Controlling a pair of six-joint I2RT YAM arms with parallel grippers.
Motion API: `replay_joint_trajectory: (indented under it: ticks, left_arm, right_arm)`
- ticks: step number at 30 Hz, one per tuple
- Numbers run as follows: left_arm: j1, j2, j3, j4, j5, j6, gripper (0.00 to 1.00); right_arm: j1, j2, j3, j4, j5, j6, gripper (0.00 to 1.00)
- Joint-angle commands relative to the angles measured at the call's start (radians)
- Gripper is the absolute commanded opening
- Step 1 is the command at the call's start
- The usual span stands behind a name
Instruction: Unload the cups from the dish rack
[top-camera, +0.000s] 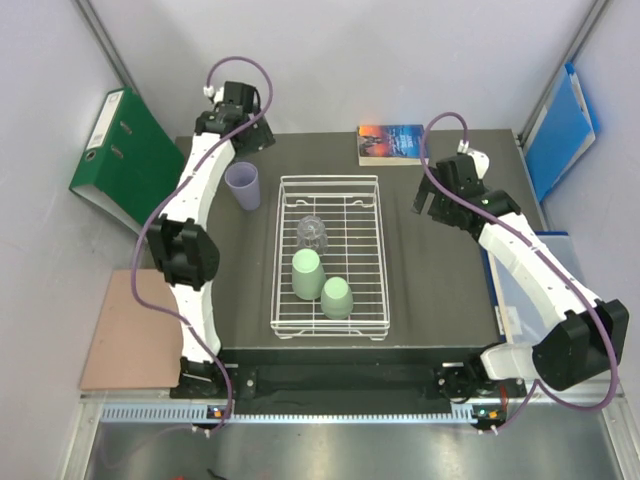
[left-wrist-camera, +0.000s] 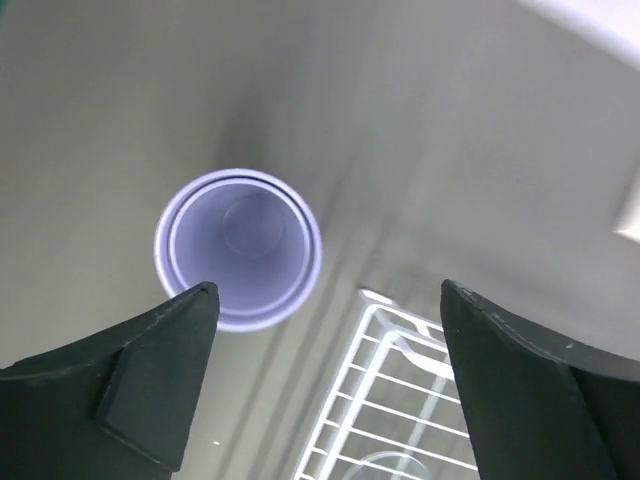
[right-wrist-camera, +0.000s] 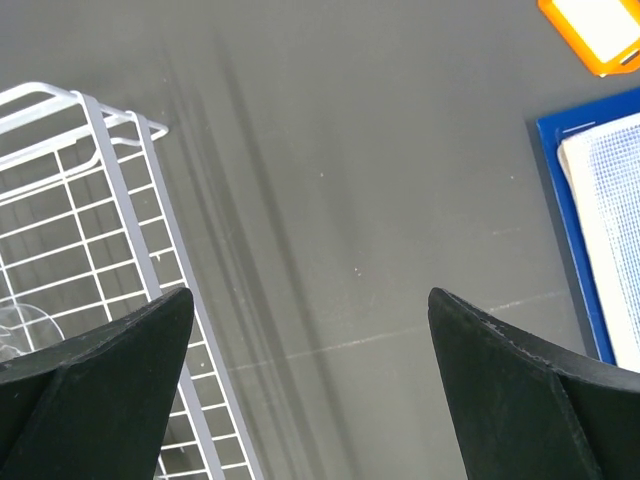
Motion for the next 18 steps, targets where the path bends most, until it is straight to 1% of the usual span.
replay_joint_trajectory:
  ticks: [1, 2, 3, 5, 6, 8, 9, 10, 11, 12, 13, 14, 15, 17, 18]
  left_arm:
    - [-0.036, -0.212, -0.002, 0.132, -0.02, -0.03, 0.98]
    - [-0.05, -0.243, 0.001, 0.13, -0.027, -0.031, 0.99]
    - [-0.088, -0.259, -0.005, 0.127, -0.032, -0.033, 0.99]
    - [-0.143, -0.32, -0.034, 0.129, -0.089, -0.03, 0.99]
    - [-0.21, -0.343, -0.088, 0.133, -0.121, -0.03, 0.99]
    - [-0.271, -0.415, -0.156, 0.142, -0.185, -0.057, 0.99]
    - [-0.322, -0.441, -0.226, 0.142, -0.199, -0.075, 0.99]
    - [-0.34, -0.467, -0.271, 0.144, -0.204, -0.123, 0.99]
    - [-0.354, -0.537, -0.32, 0.17, -0.204, -0.146, 0.99]
    - [-0.372, -0.58, -0.45, 0.21, -0.195, -0.154, 0.99]
    - [-0.38, -0.626, -0.515, 0.24, -0.189, -0.18, 0.99]
    - [-0.384, -0.712, -0.57, 0.285, -0.176, -0.191, 0.99]
    - [-0.39, -0.745, -0.645, 0.288, -0.138, -0.197, 0.99]
    - [-0.41, -0.794, -0.664, 0.247, -0.153, -0.194, 0.99]
    - [-0.444, -0.8, -0.649, 0.174, -0.178, -0.194, 0.99]
  right_arm:
    - [0.021, -0.044, -0.023, 0.052, -0.022, -0.008, 0.99]
    - [0.026, -0.05, -0.03, 0.059, -0.031, -0.011, 1.0]
    - [0.03, -0.056, -0.034, 0.071, -0.037, -0.019, 1.0]
    - [0.05, -0.075, -0.053, 0.082, -0.031, -0.03, 1.0]
    - [0.055, -0.081, -0.057, 0.081, -0.025, -0.033, 0.99]
    - [0.081, -0.092, -0.073, 0.07, 0.028, -0.034, 0.99]
    - [0.092, -0.093, -0.076, 0.062, 0.053, -0.033, 1.0]
    - [0.104, -0.099, -0.083, 0.044, 0.082, -0.03, 1.0]
    - [0.133, -0.102, -0.086, 0.039, 0.129, -0.03, 1.0]
    - [0.15, -0.112, -0.096, 0.044, 0.146, -0.037, 1.0]
    - [0.187, -0.136, -0.117, 0.049, 0.169, -0.039, 1.0]
    - [0.205, -0.156, -0.131, 0.08, 0.195, -0.042, 1.0]
    - [0.216, -0.187, -0.143, 0.096, 0.185, -0.051, 1.0]
    - [0.242, -0.205, -0.155, 0.111, 0.128, -0.066, 1.0]
    - [0.254, -0.21, -0.159, 0.107, 0.131, -0.062, 1.0]
